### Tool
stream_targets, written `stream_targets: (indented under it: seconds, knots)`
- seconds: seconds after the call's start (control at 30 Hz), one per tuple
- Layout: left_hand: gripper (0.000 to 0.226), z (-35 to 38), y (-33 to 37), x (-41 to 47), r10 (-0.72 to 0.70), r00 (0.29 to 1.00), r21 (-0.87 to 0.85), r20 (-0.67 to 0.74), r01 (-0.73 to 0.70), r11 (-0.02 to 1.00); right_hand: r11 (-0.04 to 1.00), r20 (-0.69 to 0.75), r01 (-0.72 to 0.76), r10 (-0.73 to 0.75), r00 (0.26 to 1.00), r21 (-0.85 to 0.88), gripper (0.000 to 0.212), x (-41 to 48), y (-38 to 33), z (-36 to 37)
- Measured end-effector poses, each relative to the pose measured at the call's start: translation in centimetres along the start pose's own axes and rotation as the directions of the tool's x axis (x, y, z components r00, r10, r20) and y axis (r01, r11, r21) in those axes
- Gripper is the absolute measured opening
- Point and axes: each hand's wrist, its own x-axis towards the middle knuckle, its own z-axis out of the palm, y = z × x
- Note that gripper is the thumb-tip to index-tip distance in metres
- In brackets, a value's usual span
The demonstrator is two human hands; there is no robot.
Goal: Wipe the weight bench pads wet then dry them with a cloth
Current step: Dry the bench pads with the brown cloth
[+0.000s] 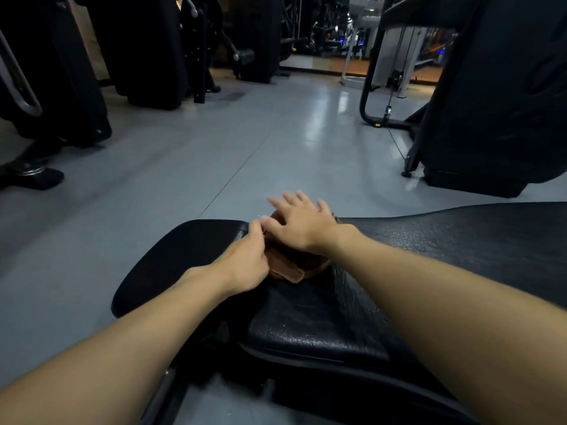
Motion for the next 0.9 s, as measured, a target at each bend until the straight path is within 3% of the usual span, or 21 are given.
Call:
stream_targets:
  seconds: [0.1,0.2,0.27,0.37,0.5,0.77,0.9]
  knots:
    - [0.030,0.1,-0.4,0.4,-0.021,1.000,0.008,-0.015,0.021,1.000,0.986,0.114,0.009,0.010,0.993,-0.169,0.072,0.5,1.0,1.5]
    - [0.050,0.1,0.0,0.0,-0.028,0.999,-0.023,0.024,0.028,0.999,0.981,0.068,0.023,-0.010,0.998,-0.191,0.060,-0.5,1.8,1.1]
    - [0.054,0.0,0.8,-0.4,-0.009,0.998,0.057,0.056,0.006,0.998,0.984,0.016,0.002,0.001,1.000,-0.179,0.054,-1.7,3.5,0.5]
    - [0.058,0.1,3.0,-0.5,0.055,0.994,0.215,0.093,-0.074,0.974,0.980,-0.072,-0.100,0.088,0.993,-0.174,0.048,-4.4,8.1,-1.0]
    - [0.063,1.8,8.3,-0.3,0.234,0.961,0.277,0.149,-0.268,0.923,0.959,-0.121,-0.202,0.181,0.976,-0.198,0.043,-6.9,12.4,-2.5]
    - [0.081,5.9,17.2,0.4,0.343,0.895,0.184,0.284,-0.402,0.897,0.905,-0.205,-0.388,0.352,0.913,-0.173,0.042,-11.9,21.4,-6.1]
    - [0.103,8.1,21.0,1.1,0.214,0.856,0.280,0.471,-0.375,0.883,0.850,-0.228,-0.503,0.465,0.855,-0.155,0.046,-14.8,26.4,-8.2]
